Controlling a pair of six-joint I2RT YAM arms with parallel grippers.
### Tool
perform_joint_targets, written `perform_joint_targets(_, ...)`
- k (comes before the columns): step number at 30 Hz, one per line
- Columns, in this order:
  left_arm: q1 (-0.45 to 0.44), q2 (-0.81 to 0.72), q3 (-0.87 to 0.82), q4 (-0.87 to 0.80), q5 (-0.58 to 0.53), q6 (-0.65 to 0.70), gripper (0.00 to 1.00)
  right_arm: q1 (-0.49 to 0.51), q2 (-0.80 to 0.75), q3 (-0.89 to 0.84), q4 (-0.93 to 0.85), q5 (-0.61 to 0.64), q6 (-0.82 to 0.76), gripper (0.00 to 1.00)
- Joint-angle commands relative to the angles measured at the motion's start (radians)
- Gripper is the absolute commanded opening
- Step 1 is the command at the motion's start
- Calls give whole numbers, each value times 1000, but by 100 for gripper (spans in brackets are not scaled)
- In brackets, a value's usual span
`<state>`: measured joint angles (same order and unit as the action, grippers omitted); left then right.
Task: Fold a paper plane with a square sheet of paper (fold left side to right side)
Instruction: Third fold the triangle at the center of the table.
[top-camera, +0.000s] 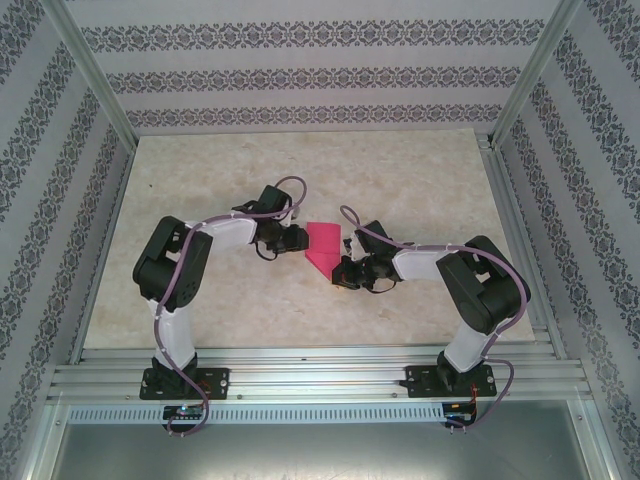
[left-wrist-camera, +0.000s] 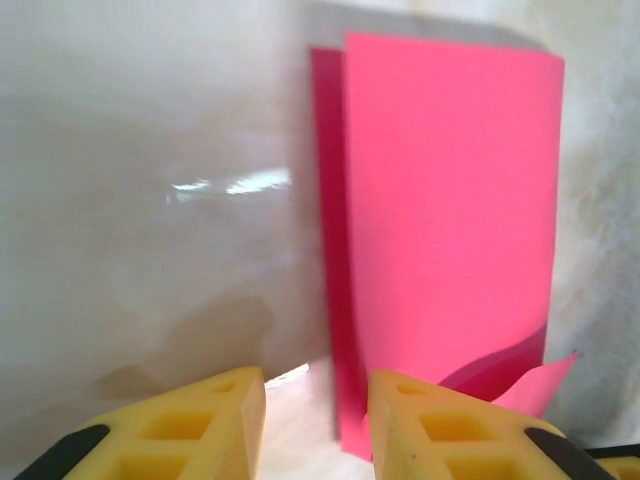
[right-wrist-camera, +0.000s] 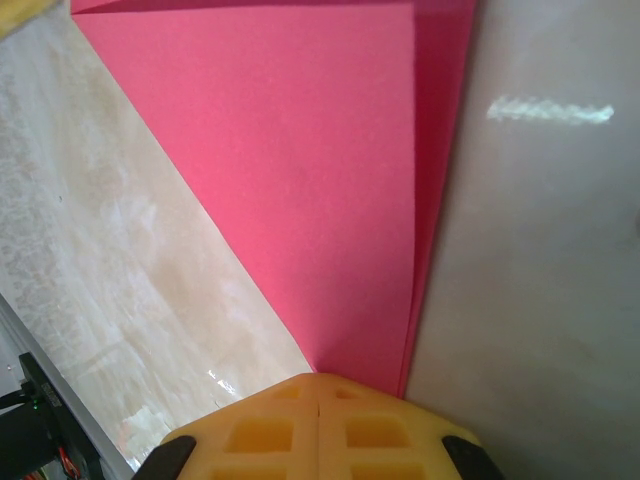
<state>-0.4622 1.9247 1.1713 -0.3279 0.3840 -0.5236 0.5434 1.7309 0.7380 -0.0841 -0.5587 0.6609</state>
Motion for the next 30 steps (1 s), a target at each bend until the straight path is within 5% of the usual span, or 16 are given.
perform_joint_targets(1,30,-129,-36,-4,-19,13,34,9,70,-47,-185,186,-8,0)
perform_joint_targets(10,-73,-164,-67,66,143,-24,32,8,69,-38,-190,197,-6,0)
perform_joint_targets(21,-129,30,18,52,78,3,30,10,39,-40,-181,204,9,0)
perform_joint_targets(30,-128,76,-12,53,24,15,29,27,-131,-44,-134,209,112,0)
